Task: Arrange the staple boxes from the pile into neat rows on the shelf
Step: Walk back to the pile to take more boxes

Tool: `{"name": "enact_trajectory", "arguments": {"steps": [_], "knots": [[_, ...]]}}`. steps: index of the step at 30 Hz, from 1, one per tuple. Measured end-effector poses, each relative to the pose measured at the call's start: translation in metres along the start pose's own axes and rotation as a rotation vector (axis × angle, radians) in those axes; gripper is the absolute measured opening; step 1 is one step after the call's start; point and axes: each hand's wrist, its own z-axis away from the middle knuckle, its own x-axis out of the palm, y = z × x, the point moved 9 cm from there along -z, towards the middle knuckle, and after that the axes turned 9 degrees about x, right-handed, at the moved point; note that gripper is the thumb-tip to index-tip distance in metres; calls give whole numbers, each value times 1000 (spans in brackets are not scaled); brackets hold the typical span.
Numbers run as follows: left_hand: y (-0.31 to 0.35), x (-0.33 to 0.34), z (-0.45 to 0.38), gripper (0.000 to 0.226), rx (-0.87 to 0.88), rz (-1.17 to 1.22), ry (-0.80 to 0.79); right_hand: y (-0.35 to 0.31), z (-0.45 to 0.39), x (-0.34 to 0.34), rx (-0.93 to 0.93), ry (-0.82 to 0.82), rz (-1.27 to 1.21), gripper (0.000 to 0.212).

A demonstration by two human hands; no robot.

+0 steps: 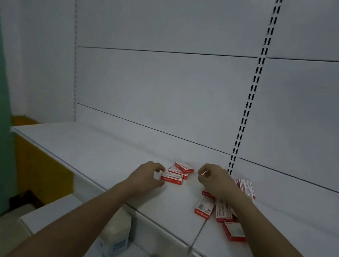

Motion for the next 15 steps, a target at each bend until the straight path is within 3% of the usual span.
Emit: {"name": "enact_trajectory", "arguments": {"steps": [8,15], "knots": [[-24,20,-51,44,220,110,-138,10,7,-1,114,128,42,18],[9,7,-54,42,494,376,-205,-10,5,9,103,15,72,31]]}}
